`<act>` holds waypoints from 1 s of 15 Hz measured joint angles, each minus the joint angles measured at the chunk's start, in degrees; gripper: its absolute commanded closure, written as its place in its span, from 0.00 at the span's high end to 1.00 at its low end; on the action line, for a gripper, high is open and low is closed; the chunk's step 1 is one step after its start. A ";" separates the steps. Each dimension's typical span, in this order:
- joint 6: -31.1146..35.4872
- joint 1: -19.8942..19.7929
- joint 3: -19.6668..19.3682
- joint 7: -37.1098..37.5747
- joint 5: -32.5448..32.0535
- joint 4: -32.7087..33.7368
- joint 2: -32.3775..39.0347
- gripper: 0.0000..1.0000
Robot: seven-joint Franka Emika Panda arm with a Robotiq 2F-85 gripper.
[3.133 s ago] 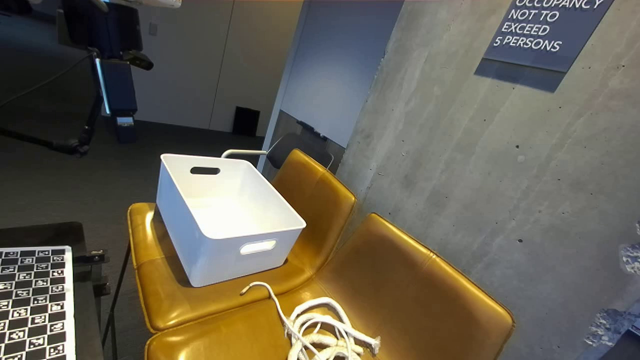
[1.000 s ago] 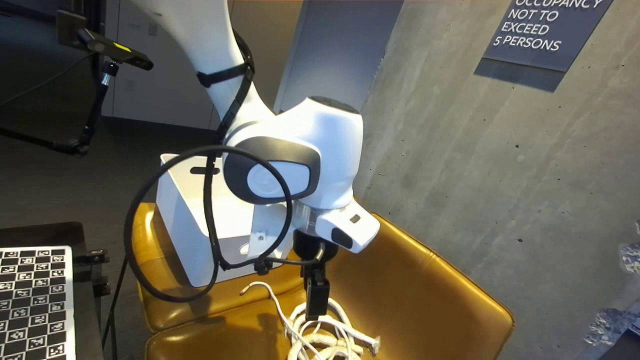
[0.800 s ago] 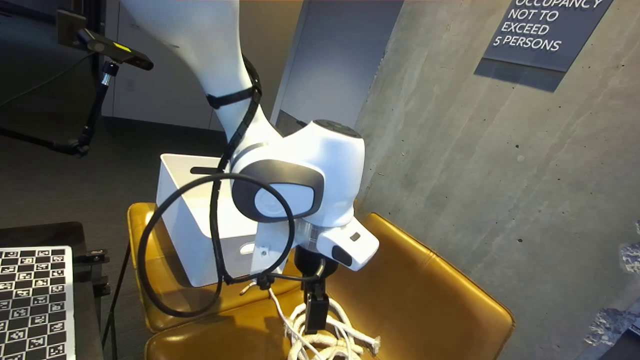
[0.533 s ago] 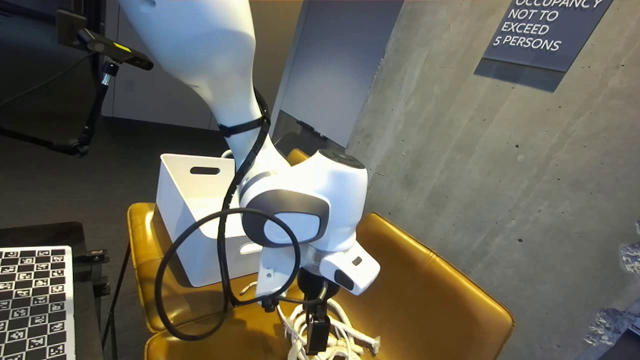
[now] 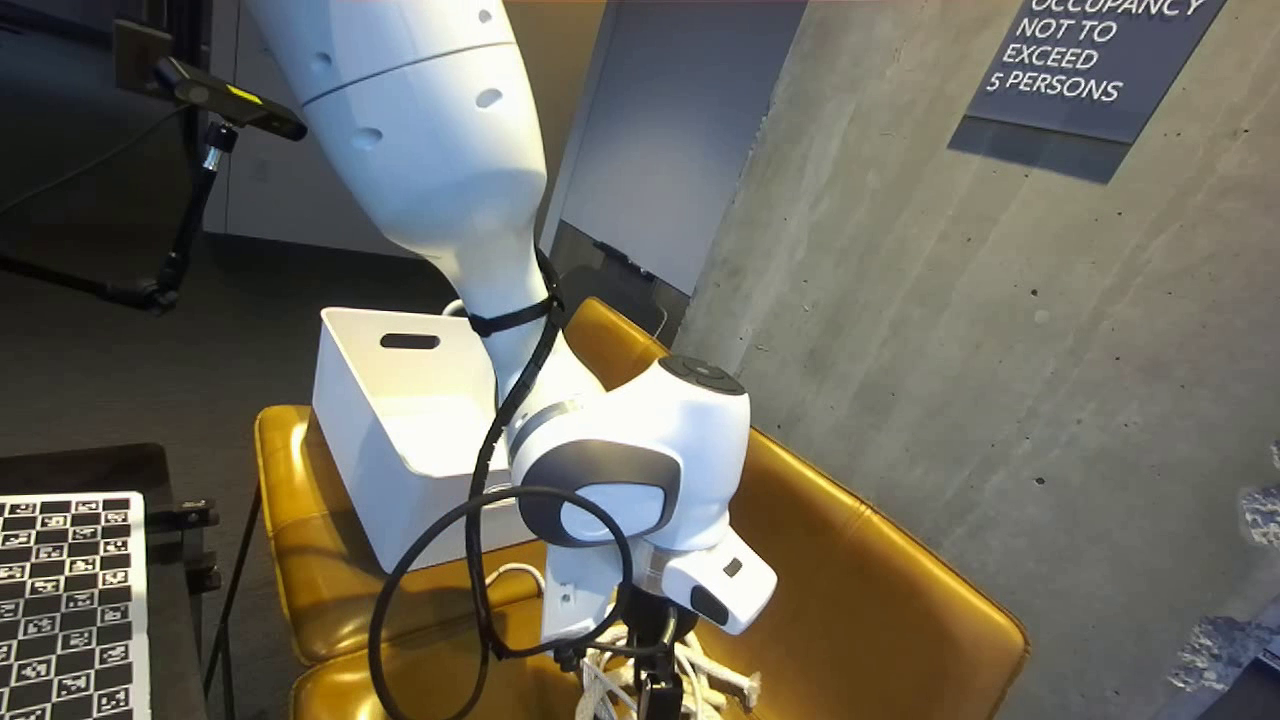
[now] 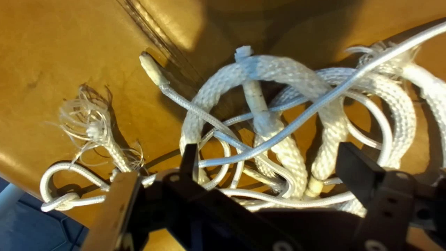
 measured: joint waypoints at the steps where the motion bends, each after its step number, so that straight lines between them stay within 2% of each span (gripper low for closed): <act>1: 0.00 0.00 -0.12 0.00 -0.01 0.64 0.67 1.00; 8: -0.19 0.00 -1.02 0.00 -0.02 4.89 4.72 1.00; 9: -0.24 0.00 -1.12 0.00 -0.02 5.41 5.21 0.92; 10: -0.28 0.00 -1.19 0.00 -0.02 5.84 5.67 0.72; 15: -0.34 0.06 -1.27 0.08 -0.02 7.01 7.62 0.34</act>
